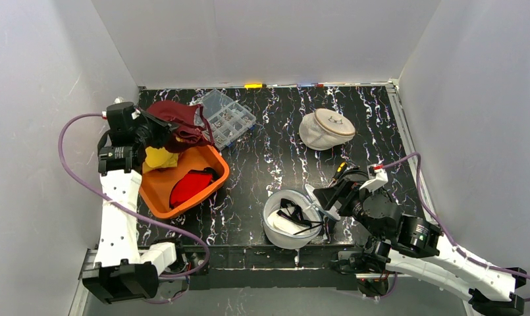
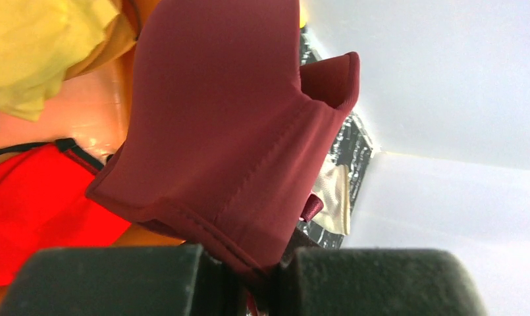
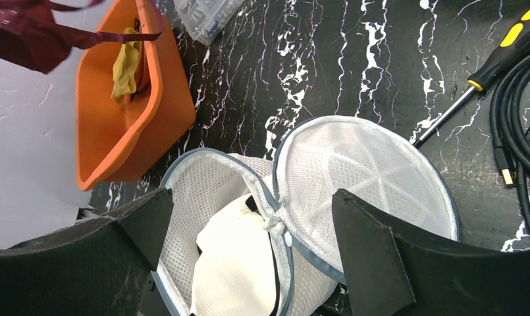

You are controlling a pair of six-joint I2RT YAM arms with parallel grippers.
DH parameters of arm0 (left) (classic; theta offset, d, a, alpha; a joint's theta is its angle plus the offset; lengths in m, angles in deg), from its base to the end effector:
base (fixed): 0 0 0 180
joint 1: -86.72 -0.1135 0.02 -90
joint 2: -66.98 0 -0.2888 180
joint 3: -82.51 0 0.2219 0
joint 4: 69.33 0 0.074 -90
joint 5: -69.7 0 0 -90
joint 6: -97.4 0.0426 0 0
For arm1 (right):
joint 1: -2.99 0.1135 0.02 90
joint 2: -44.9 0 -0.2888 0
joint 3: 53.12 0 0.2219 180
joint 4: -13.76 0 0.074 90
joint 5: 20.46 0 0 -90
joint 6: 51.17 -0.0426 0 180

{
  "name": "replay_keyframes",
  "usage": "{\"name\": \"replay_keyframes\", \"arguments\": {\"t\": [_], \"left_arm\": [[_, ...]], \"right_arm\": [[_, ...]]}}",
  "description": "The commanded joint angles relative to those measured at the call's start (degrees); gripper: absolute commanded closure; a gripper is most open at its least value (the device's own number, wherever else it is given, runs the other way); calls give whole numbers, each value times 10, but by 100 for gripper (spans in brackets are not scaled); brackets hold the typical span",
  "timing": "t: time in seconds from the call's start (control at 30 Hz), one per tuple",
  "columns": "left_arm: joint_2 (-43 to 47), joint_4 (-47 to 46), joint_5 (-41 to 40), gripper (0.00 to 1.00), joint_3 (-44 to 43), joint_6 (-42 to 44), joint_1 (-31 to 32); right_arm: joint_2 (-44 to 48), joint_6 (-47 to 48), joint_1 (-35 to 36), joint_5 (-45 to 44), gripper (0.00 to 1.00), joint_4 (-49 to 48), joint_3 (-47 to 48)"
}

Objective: Unzip the laundry bag and remove the bra
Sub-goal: Place the bra in the bin.

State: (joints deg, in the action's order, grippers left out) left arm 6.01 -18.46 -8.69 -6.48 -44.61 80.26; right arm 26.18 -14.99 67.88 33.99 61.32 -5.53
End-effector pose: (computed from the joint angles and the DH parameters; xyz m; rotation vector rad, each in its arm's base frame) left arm 0.1822 0.0120 0.4253 -0.8706 1.8356 -0.7109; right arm 0.0410 0.0291 0.2785 0.2483 1.9071 0.8505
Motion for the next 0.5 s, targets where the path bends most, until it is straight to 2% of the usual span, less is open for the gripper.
{"name": "replay_keyframes", "arguments": {"t": [0.0,0.27,0.47], "left_arm": [[-5,-30,-3,100,48,2,-15],[0,-50,4,100,117,6,-17],[62,-64,72,100,156,-6,-15]], "right_arm": [[4,-2,0,4,2,-27,-13],[-11,4,1,10,2,-46,-24],[-24,9,0,15,2,-60,-28]]}}
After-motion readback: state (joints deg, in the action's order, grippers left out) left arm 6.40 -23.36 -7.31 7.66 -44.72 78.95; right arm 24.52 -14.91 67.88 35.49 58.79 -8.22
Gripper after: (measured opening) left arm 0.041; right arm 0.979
